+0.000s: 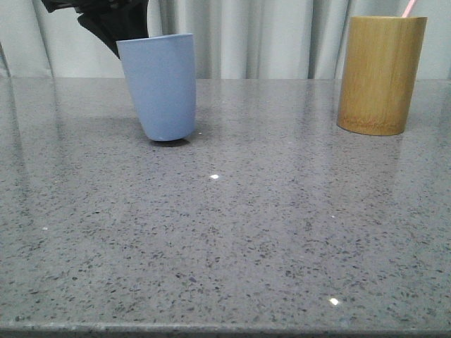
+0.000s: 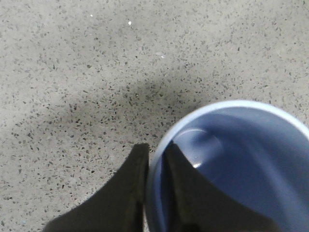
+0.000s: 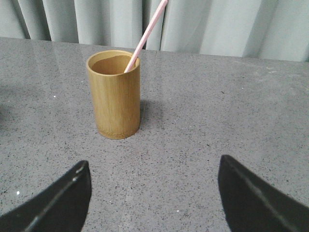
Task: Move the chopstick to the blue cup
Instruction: 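Set the light-blue cup down nearer the center and open the left gripper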
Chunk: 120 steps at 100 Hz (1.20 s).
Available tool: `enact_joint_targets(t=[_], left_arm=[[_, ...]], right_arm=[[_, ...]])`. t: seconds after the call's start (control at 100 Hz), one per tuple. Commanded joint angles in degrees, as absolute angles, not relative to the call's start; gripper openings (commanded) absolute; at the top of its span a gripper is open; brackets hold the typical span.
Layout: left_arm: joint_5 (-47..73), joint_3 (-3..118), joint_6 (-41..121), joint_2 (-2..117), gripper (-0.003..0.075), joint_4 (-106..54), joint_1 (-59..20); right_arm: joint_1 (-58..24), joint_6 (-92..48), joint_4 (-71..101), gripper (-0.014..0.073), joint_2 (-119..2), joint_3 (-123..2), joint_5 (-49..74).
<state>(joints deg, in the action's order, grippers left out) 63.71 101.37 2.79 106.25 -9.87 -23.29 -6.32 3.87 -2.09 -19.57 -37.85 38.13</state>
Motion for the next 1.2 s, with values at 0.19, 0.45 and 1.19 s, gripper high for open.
enact_joint_targets(t=[0.19,0.45,1.19], left_arm=[[61.77,103.45,2.25,103.29,-0.0019,-10.57,-23.72],[61.77,103.45,2.25,103.40,-0.0019,-10.57,-23.72],[61.64,103.45,2.25,104.25,0.0387,-10.53,-25.11]], right_arm=[[-6.09,3.80,-2.28,0.0552,-20.58,-39.77,33.46],[-6.09,3.80,-2.28,0.0552,-20.58,-39.77,33.46],[-6.09,3.80,-2.28,0.0552,-20.58,-39.77,33.46]])
